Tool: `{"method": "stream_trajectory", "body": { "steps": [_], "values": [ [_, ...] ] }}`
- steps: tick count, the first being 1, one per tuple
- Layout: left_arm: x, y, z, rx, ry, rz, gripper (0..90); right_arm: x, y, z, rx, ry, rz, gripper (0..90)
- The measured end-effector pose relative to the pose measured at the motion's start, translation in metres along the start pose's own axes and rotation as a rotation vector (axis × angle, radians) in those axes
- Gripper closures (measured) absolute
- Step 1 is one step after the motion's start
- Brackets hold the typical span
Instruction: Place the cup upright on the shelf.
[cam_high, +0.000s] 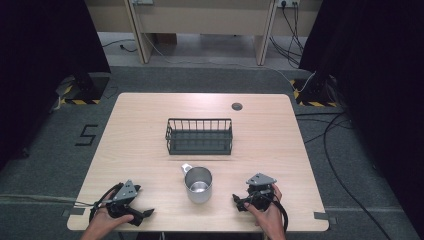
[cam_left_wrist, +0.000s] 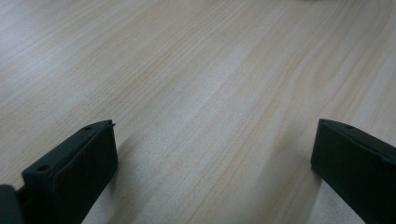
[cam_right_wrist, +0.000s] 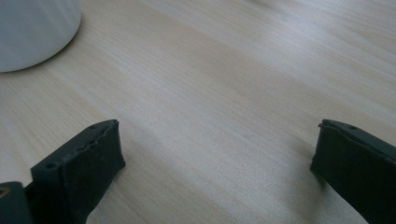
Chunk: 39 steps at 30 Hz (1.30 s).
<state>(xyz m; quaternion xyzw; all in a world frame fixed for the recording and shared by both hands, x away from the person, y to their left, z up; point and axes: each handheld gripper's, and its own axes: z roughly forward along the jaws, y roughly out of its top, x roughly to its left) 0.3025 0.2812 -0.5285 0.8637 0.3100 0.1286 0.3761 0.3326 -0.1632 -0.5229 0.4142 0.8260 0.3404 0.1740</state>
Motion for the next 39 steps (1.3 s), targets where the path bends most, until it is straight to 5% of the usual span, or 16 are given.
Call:
{"method": "stream_trajectory", "body": {
  "steps": [7, 19, 39],
  "values": [
    [0.000, 0.000, 0.000, -0.001, 0.000, -0.001, 0.0, -0.002, -0.001, -0.004, -0.033, 0.002, 0.022, 16.6],
    [0.000, 0.000, 0.000, -0.001, 0.000, 0.000, 0.0, 0.005, 0.008, -0.014, -0.082, 0.034, 0.019, 18.1],
    [0.000, 0.000, 0.000, 0.000, 0.000, -0.001, 0.0, 0.043, 0.068, -0.050, -0.241, 0.120, -0.070, 41.7]
  ]
}}
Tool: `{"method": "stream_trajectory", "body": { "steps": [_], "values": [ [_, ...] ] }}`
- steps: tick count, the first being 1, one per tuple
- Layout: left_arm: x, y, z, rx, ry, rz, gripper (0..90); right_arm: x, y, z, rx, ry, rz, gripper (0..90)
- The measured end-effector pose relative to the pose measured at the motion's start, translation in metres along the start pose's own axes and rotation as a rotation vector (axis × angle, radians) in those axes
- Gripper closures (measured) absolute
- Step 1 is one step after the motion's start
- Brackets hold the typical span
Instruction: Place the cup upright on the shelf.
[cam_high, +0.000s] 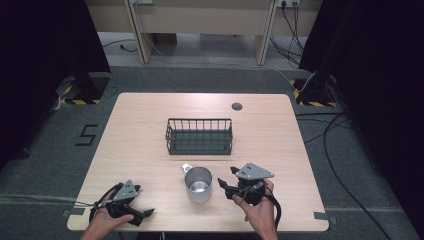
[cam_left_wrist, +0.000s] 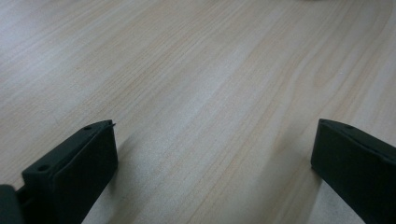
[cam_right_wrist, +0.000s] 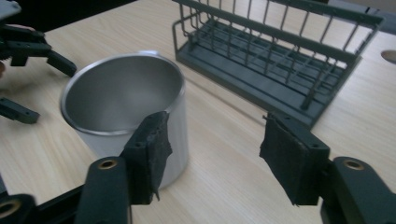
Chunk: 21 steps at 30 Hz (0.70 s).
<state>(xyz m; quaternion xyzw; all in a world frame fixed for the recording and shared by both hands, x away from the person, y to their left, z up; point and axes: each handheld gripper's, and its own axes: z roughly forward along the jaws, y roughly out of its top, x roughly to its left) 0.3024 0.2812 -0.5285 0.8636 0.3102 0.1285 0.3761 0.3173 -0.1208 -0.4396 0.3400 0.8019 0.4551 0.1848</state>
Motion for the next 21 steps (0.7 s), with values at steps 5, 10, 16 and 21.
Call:
{"method": "stream_trajectory", "body": {
  "steps": [5, 10, 16, 21],
  "values": [
    [0.000, 0.000, 0.000, 0.000, 0.001, 0.002, 0.0, 0.008, 0.014, 0.005, 0.011, 0.027, -0.035, 48.2],
    [0.000, 0.000, 0.000, -0.001, 0.001, 0.001, 0.0, 0.012, 0.022, 0.018, 0.047, 0.040, -0.050, 53.8],
    [0.000, 0.000, 0.000, -0.001, 0.001, 0.002, 0.0, 0.014, 0.024, 0.031, 0.053, 0.068, -0.045, 61.1],
    [0.000, 0.000, 0.000, -0.001, 0.001, 0.002, 0.0, 0.017, 0.026, 0.040, 0.091, 0.072, -0.061, 65.7]
  ]
}}
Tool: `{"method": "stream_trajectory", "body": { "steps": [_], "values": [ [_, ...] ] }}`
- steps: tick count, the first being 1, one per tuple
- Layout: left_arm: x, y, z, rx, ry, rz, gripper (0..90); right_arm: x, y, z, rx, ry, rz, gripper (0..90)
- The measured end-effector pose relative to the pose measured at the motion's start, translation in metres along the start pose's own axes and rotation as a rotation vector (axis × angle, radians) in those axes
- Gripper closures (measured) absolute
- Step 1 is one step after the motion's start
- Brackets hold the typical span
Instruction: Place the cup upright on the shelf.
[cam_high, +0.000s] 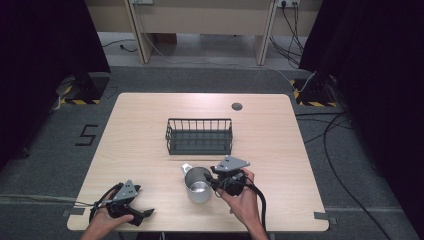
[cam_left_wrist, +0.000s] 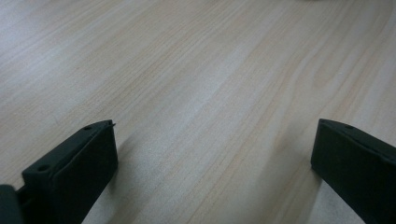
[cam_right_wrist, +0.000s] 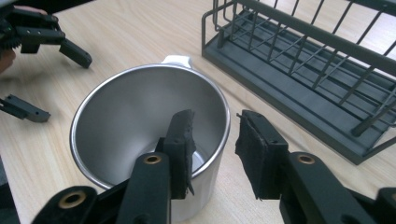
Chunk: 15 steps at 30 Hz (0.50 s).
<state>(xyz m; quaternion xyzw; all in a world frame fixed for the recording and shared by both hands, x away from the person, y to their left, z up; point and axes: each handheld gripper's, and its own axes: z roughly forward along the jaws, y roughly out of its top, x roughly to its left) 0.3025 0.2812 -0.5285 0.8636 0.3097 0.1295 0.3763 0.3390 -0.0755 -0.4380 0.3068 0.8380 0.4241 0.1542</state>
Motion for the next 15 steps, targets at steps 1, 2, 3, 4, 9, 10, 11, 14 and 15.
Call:
{"method": "stream_trajectory", "body": {
  "steps": [1, 2, 3, 4, 9, 10, 11, 14, 15],
  "values": [
    [0.000, 0.000, 0.000, 0.000, 0.000, 0.000, 0.0, 0.000, 0.001, 0.001, 0.007, 0.000, -0.005, 67.5],
    [0.000, 0.000, 0.000, 0.001, 0.000, 0.000, 0.0, 0.000, 0.002, 0.003, 0.016, 0.001, -0.016, 70.1],
    [0.000, 0.000, 0.000, 0.000, -0.001, 0.000, 0.0, 0.000, 0.002, 0.005, 0.020, 0.003, -0.019, 72.0],
    [0.000, 0.000, 0.000, 0.000, -0.001, 0.000, 0.0, 0.000, 0.002, 0.005, 0.021, 0.007, -0.023, 72.7],
    [0.000, 0.000, 0.000, 0.000, -0.001, 0.000, 0.0, -0.004, 0.008, 0.010, 0.036, 0.016, -0.055, 78.1],
    [0.000, 0.000, 0.000, 0.000, -0.001, 0.000, 0.0, -0.005, 0.008, 0.010, 0.038, 0.024, -0.057, 78.8],
    [0.000, 0.000, 0.000, 0.001, -0.001, 0.000, 0.0, -0.007, 0.009, 0.010, 0.041, 0.029, -0.061, 79.7],
    [0.000, 0.000, 0.000, 0.000, -0.001, 0.000, 0.0, -0.010, 0.012, 0.012, 0.051, 0.049, -0.074, 83.4],
    [0.000, 0.000, 0.000, 0.000, -0.001, 0.000, 0.0, -0.011, 0.013, 0.014, 0.052, 0.056, -0.084, 84.4]
  ]
}}
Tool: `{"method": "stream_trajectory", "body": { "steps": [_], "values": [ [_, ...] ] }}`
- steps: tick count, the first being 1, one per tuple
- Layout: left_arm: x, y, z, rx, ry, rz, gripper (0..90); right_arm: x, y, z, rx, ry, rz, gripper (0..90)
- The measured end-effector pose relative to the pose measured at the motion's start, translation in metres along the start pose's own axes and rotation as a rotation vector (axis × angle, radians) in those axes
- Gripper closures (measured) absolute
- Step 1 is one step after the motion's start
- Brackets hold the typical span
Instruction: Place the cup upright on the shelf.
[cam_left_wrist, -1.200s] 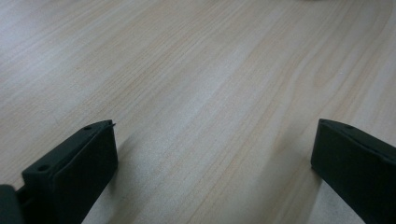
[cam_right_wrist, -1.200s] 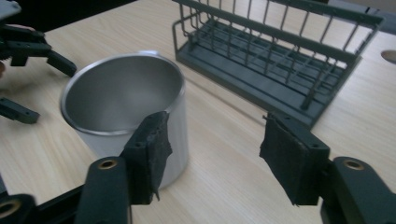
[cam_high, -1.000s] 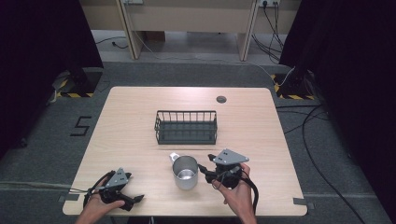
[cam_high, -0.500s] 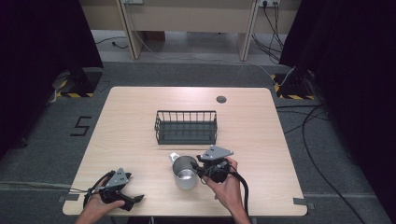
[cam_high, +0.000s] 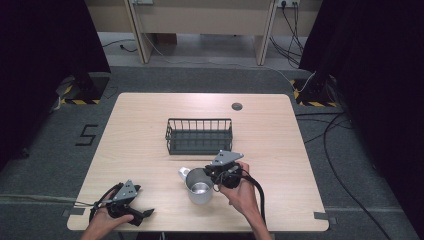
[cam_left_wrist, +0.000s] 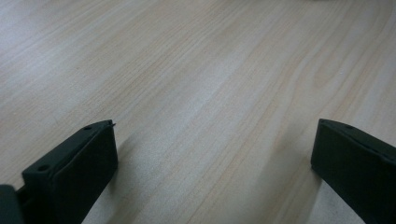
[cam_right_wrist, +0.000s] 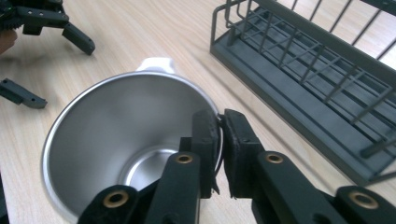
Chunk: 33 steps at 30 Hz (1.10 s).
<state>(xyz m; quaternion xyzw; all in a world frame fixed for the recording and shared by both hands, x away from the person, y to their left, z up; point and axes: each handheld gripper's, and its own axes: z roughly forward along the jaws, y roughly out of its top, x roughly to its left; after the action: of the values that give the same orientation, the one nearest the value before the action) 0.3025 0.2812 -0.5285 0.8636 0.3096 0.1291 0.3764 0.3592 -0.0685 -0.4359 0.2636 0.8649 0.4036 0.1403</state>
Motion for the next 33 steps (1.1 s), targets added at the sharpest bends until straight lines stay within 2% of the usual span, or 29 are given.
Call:
{"method": "stream_trajectory", "body": {
  "steps": [2, 11, 13, 15, 21, 24, 26, 33],
  "values": [
    [0.000, 0.000, 0.000, -0.002, 0.000, -0.002, 0.0, -0.002, 0.002, 0.002, 0.006, 0.021, -0.010, 85.2],
    [0.000, 0.000, 0.000, -0.002, 0.000, -0.003, 0.0, -0.014, 0.010, 0.007, 0.023, 0.095, -0.109, 85.8],
    [0.000, 0.000, 0.000, -0.002, 0.000, -0.003, 0.0, -0.019, 0.011, 0.008, 0.020, 0.117, -0.121, 85.7],
    [0.000, 0.000, 0.000, -0.002, -0.001, -0.003, 0.0, -0.022, 0.010, 0.008, 0.013, 0.129, -0.109, 83.8],
    [0.000, 0.000, 0.000, -0.002, 0.000, -0.003, 0.0, -0.015, 0.005, -0.002, 0.003, 0.072, -0.079, 73.5],
    [0.000, 0.000, 0.000, -0.003, 0.000, -0.003, 0.0, -0.012, 0.000, -0.002, 0.012, 0.064, -0.069, 74.7],
    [0.000, 0.000, 0.000, -0.002, 0.000, -0.003, 0.0, -0.013, -0.001, -0.001, 0.000, 0.076, -0.062, 78.5],
    [0.000, 0.000, 0.000, -0.002, 0.000, -0.002, 0.0, -0.019, 0.002, 0.004, 0.000, 0.075, -0.066, 84.2]
  ]
}}
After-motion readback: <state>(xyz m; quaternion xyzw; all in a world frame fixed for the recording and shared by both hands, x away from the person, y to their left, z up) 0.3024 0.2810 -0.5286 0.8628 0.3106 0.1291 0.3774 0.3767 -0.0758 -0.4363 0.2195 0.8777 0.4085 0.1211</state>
